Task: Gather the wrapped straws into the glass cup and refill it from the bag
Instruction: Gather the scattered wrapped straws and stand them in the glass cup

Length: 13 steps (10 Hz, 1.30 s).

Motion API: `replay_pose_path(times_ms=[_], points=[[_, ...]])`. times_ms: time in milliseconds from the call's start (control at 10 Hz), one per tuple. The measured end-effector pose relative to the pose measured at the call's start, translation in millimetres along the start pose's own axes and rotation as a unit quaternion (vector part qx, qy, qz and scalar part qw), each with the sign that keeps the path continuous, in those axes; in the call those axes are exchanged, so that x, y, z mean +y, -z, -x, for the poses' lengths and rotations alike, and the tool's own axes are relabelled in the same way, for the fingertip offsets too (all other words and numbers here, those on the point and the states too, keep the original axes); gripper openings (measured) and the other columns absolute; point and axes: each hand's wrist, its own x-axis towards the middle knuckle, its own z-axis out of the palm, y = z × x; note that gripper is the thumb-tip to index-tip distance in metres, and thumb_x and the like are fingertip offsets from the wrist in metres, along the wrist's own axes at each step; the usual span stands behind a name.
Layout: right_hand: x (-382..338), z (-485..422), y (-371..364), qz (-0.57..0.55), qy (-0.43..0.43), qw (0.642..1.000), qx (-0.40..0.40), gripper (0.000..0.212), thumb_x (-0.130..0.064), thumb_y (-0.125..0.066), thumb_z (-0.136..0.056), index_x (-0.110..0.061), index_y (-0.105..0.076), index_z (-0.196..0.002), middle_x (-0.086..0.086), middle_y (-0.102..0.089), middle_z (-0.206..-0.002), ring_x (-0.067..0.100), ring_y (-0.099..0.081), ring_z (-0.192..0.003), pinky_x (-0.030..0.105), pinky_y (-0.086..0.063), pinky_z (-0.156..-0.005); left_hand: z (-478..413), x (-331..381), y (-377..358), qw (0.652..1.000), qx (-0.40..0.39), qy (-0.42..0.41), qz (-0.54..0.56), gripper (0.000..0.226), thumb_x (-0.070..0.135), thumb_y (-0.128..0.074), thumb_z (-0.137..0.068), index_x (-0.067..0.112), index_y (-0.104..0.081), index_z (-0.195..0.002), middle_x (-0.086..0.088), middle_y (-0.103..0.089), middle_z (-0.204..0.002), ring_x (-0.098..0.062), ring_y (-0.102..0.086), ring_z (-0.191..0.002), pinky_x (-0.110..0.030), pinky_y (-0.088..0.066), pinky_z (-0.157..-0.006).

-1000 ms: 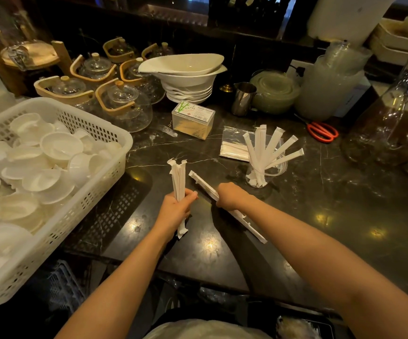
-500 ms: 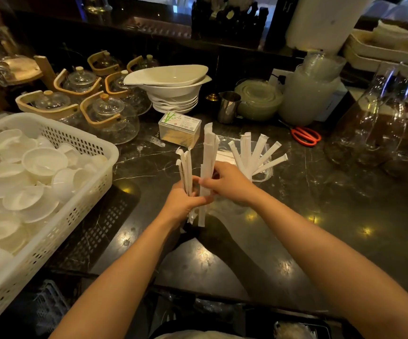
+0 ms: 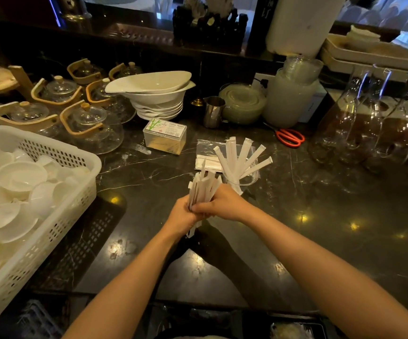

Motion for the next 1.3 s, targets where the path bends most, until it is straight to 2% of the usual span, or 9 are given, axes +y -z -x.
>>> replay_pose_path(times_ms=[200, 300, 500, 600, 700, 900, 1000, 1100, 1300], points=[[-2, 5, -1, -0.02, 0.055, 0.997, 0.049, 0.032, -0.02, -0.077, -0.067, -0.001, -0.06, -0.087, -0.001, -0.052, -0.078, 0.013, -0.052, -0.076, 0.023, -0.045, -0.066, -1, -5, -10, 0.999, -0.015, 0.002, -0.045, 0.031, -0.004, -0.057, -0.079, 0.027, -0.057, -0.078, 0.008, -0.057, -0.077, -0.004, -0.056, -0.074, -0.005, -0.049, -0.057], [-1, 8, -4, -0.096, 0.036, 0.994, 0.041, 0.028, -0.013, -0.075, -0.068, -0.002, -0.059, -0.088, 0.002, -0.058, -0.077, 0.013, -0.058, -0.076, 0.031, -0.051, -0.074, 0, -7, -8, 0.997, -0.035, -0.002, -0.068, 0.028, -0.001, -0.056, -0.08, 0.027, -0.056, -0.082, 0.009, -0.057, -0.08, -0.003, -0.056, -0.078, -0.007, -0.05, -0.061], [6, 4, -17, -0.208, 0.019, 0.977, 0.05, 0.026, -0.003, -0.074, -0.068, 0.0, -0.063, -0.092, -0.009, -0.062, -0.077, -0.009, -0.06, -0.069, 0.007, -0.047, -0.069, 7, -12, -10, 0.999, -0.014, -0.002, -0.044, 0.026, 0.0, -0.052, -0.084, 0.025, -0.052, -0.091, 0.007, -0.053, -0.088, -0.009, -0.055, -0.087, -0.013, -0.05, -0.061], [5, 3, -21, -0.236, 0.011, 0.971, 0.046, 0.021, -0.004, -0.073, -0.068, -0.012, -0.062, -0.085, -0.006, -0.064, -0.078, -0.003, -0.061, -0.071, 0.005, -0.047, -0.067, 12, -12, -4, 0.999, -0.001, 0.03, -0.009, 0.036, -0.005, -0.062, -0.075, 0.009, -0.055, -0.107, 0.003, -0.053, -0.096, -0.005, -0.053, -0.088, -0.006, -0.049, -0.062], [1, 2, -23, -0.25, 0.014, 0.967, 0.051, 0.017, -0.009, -0.07, -0.073, -0.021, -0.058, -0.074, -0.003, -0.062, -0.074, 0.001, -0.06, -0.069, 0.01, -0.048, -0.065, 10, -13, -5, 1.0, 0.003, 0.009, 0.013, 0.038, -0.006, -0.06, -0.076, 0.03, -0.056, -0.086, 0.006, -0.06, -0.097, 0.001, -0.053, -0.09, -0.002, -0.048, -0.063], [-3, -1, -21, -0.262, 0.032, 0.961, 0.085, 0.017, -0.014, -0.068, -0.077, -0.023, -0.054, -0.072, 0.004, -0.059, -0.077, 0.015, -0.058, -0.076, 0.028, -0.048, -0.076, 3, 1, -10, 0.999, 0.017, -0.035, -0.014, 0.039, 0.004, -0.047, -0.088, 0.043, -0.048, -0.088, 0.017, -0.054, -0.093, 0.005, -0.051, -0.09, -0.003, -0.047, -0.068], [-2, -1, -20, -0.261, 0.046, 0.961, 0.079, 0.021, -0.01, -0.071, -0.072, -0.022, -0.055, -0.077, -0.001, -0.06, -0.076, 0.006, -0.059, -0.072, 0.02, -0.05, -0.072, 5, 2, -9, 0.999, 0.018, -0.025, -0.018, 0.032, 0.002, -0.045, -0.088, 0.03, -0.053, -0.101, 0.006, -0.056, -0.107, -0.005, -0.053, -0.1, -0.012, -0.05, -0.079], [1, 1, -23, -0.27, 0.043, 0.959, 0.075, 0.027, -0.006, -0.073, -0.069, -0.02, -0.056, -0.084, 0.002, -0.062, -0.079, 0.011, -0.06, -0.077, 0.023, -0.051, -0.074, 8, 1, -9, 0.999, 0.008, -0.026, -0.037, 0.035, 0.0, -0.048, -0.086, 0.033, -0.051, -0.098, 0.012, -0.055, -0.098, -0.004, -0.052, -0.093, -0.009, -0.05, -0.071], [-1, -1, -28, -0.253, 0.034, 0.965, 0.066, 0.01, -0.009, -0.066, -0.077, -0.01, -0.058, -0.083, -0.004, -0.057, -0.069, 0.004, -0.055, -0.066, 0.004, -0.042, -0.061, 8, -1, -7, 1.0, 0.006, -0.026, -0.01, 0.037, 0.001, -0.05, -0.086, 0.038, -0.049, -0.089, 0.014, -0.055, -0.093, 0.0, -0.054, -0.089, -0.005, -0.049, -0.068]])
